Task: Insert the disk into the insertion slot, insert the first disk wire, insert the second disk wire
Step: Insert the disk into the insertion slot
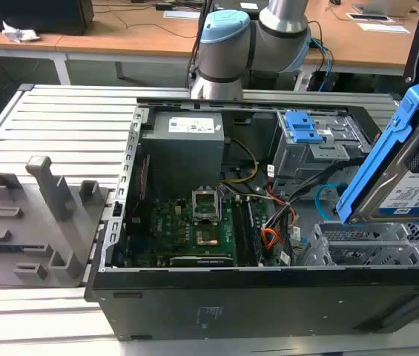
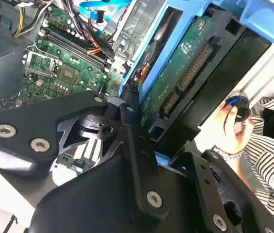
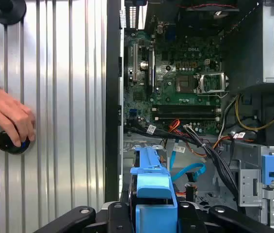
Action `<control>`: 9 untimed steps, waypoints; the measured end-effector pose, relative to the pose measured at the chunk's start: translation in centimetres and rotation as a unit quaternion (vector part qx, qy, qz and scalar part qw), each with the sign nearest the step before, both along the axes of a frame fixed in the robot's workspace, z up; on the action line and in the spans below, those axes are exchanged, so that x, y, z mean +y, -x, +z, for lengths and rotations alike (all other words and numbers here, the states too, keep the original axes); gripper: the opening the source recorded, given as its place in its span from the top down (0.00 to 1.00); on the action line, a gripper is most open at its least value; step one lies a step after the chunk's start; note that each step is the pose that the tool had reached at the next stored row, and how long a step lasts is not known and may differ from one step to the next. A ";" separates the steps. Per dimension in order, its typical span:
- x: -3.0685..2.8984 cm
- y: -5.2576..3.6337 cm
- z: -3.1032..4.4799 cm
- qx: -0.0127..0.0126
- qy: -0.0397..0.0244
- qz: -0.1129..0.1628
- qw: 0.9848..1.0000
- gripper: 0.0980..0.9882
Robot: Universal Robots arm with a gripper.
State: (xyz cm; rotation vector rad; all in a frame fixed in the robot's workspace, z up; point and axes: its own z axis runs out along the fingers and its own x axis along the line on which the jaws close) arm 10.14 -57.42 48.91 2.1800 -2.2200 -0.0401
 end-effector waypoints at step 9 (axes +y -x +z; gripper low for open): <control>0.00 0.00 -1.09 0.000 0.000 0.000 1.000 0.70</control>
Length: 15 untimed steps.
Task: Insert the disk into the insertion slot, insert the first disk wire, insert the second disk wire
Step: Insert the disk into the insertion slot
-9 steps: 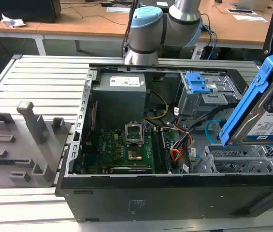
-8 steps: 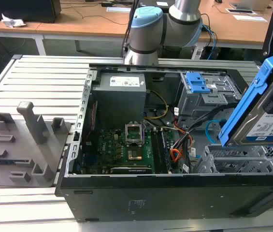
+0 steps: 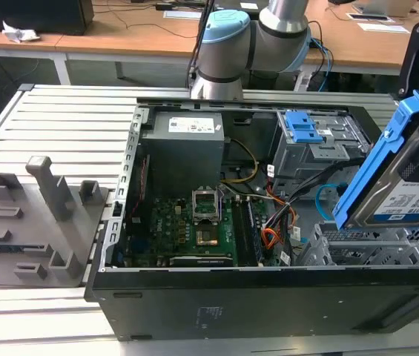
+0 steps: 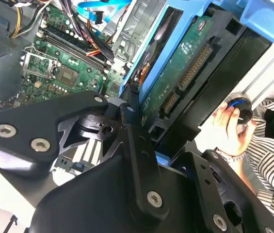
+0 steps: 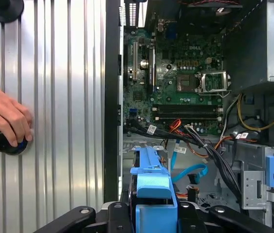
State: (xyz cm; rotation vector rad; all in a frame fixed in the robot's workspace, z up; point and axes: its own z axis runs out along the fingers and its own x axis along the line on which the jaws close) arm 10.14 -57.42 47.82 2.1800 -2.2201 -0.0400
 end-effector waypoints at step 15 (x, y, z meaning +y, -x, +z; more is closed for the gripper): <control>0.00 0.00 -1.00 0.000 0.000 0.000 1.000 0.70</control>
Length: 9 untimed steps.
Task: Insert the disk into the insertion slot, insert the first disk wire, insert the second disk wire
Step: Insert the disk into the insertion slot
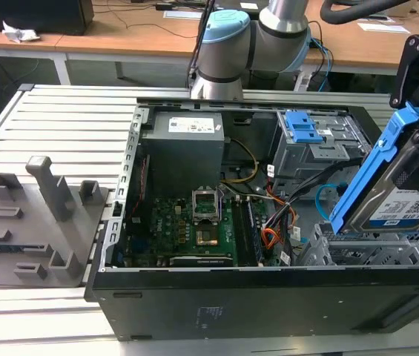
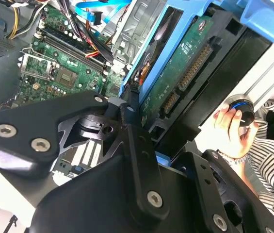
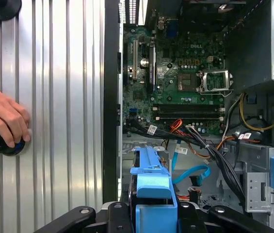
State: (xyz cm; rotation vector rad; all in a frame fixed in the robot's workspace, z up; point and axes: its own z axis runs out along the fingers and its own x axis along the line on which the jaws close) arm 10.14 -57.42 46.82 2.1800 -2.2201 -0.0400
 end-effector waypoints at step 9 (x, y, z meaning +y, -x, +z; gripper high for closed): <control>0.00 0.00 -0.65 0.000 0.000 0.000 1.000 0.70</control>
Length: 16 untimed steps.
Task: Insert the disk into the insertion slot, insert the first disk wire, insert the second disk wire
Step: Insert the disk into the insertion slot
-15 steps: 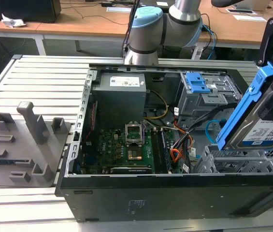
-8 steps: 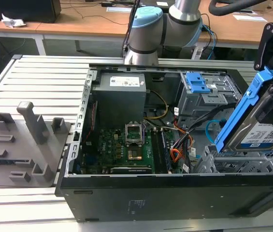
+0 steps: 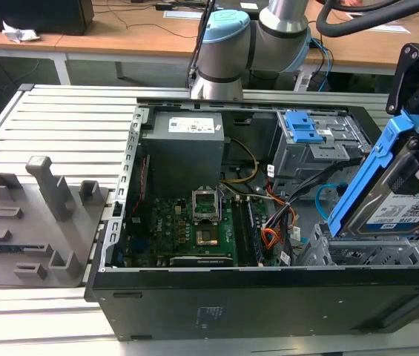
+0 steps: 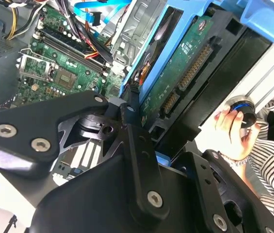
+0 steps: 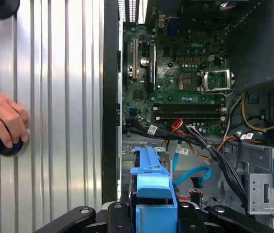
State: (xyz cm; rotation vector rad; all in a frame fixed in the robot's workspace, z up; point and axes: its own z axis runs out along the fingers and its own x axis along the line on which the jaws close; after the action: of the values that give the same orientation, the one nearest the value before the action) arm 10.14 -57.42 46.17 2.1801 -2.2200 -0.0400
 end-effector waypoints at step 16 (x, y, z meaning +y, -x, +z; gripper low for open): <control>3.78 -0.04 -0.13 0.000 0.001 0.000 1.000 0.70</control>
State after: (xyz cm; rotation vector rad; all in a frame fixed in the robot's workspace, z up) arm 10.17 -53.64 46.04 2.1795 -2.2194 -0.0387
